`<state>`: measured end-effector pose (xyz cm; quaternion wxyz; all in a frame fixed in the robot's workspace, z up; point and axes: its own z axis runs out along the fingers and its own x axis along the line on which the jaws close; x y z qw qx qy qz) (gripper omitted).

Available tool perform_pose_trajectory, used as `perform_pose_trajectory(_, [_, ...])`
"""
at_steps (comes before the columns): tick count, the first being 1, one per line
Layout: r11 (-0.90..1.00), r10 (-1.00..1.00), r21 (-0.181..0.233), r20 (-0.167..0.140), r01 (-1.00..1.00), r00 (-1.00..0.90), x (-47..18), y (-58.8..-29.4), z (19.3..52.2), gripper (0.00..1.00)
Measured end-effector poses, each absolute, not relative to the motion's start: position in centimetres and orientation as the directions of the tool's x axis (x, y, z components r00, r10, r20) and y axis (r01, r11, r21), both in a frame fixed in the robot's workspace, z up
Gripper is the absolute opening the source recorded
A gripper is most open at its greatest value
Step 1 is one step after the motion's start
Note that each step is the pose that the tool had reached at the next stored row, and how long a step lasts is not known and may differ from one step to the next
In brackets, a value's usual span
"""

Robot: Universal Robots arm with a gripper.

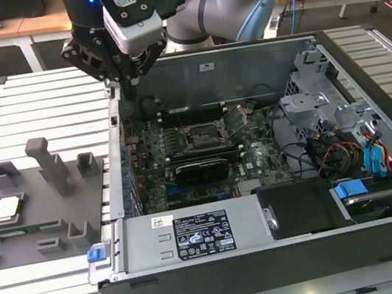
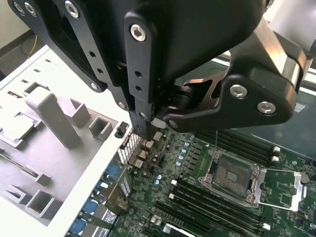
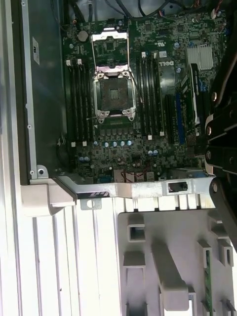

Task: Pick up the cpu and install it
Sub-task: 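Reach for the cpu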

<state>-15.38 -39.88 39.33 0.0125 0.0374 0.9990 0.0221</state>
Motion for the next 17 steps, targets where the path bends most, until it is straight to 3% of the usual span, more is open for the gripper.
perform_pose_trajectory(17, [0.996,0.075,0.045,-0.023,0.074,-0.997,-16.5,-39.9,39.3,0.11])
